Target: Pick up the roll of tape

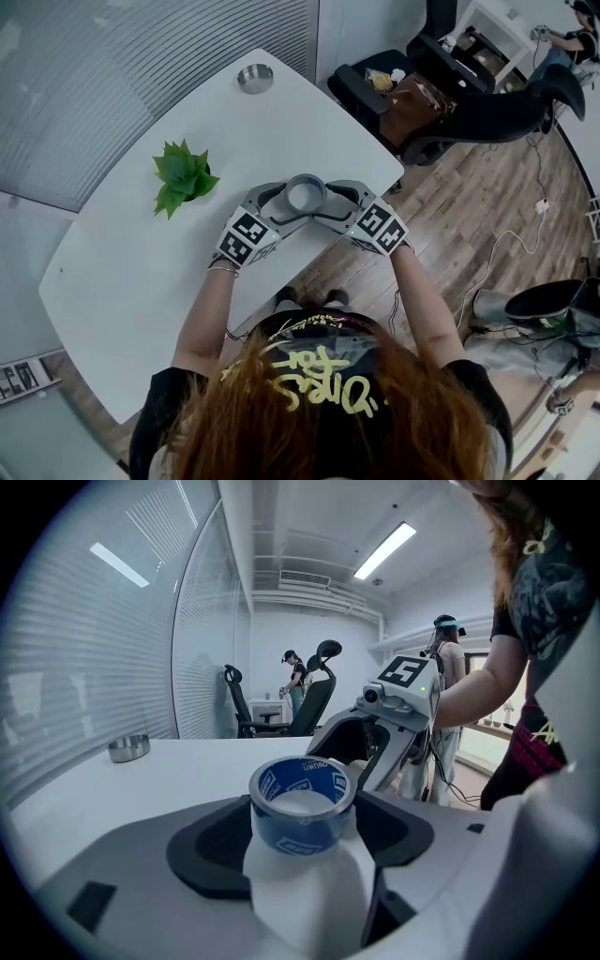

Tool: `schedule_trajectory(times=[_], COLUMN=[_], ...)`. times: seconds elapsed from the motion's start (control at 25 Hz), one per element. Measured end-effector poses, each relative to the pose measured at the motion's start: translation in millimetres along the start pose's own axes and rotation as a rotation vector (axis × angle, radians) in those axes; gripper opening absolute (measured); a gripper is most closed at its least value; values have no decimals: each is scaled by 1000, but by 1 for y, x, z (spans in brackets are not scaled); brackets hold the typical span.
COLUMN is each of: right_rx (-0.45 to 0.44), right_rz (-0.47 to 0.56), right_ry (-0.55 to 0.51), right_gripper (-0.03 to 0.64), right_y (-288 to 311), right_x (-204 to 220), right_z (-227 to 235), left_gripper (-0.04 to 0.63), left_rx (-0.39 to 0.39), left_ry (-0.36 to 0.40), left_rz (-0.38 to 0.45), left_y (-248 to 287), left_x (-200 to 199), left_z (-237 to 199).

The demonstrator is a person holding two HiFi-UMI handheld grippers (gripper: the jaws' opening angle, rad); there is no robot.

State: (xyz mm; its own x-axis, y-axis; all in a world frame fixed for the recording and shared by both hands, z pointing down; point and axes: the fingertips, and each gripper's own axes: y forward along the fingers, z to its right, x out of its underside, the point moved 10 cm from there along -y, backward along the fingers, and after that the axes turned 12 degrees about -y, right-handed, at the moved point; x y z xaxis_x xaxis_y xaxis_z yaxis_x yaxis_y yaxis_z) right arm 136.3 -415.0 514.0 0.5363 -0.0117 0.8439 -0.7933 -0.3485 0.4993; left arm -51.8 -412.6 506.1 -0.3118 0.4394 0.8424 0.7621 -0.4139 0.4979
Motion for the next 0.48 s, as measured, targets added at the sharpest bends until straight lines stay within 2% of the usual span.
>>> schedule_trajectory(times=[0.32,0.48], right_rx=[88,96], right_rz=[10,39], right_ry=[-56,-34], right_gripper=[299,299], right_y=[2,-1], right_x=[1,2], right_z=[-12,-14], left_gripper=[339,339], left_rx=[-6,12], left_ry=[7,2], left_rz=[-5,25], left_y=[1,-2], left_x=[0,1], left_z=[1,2])
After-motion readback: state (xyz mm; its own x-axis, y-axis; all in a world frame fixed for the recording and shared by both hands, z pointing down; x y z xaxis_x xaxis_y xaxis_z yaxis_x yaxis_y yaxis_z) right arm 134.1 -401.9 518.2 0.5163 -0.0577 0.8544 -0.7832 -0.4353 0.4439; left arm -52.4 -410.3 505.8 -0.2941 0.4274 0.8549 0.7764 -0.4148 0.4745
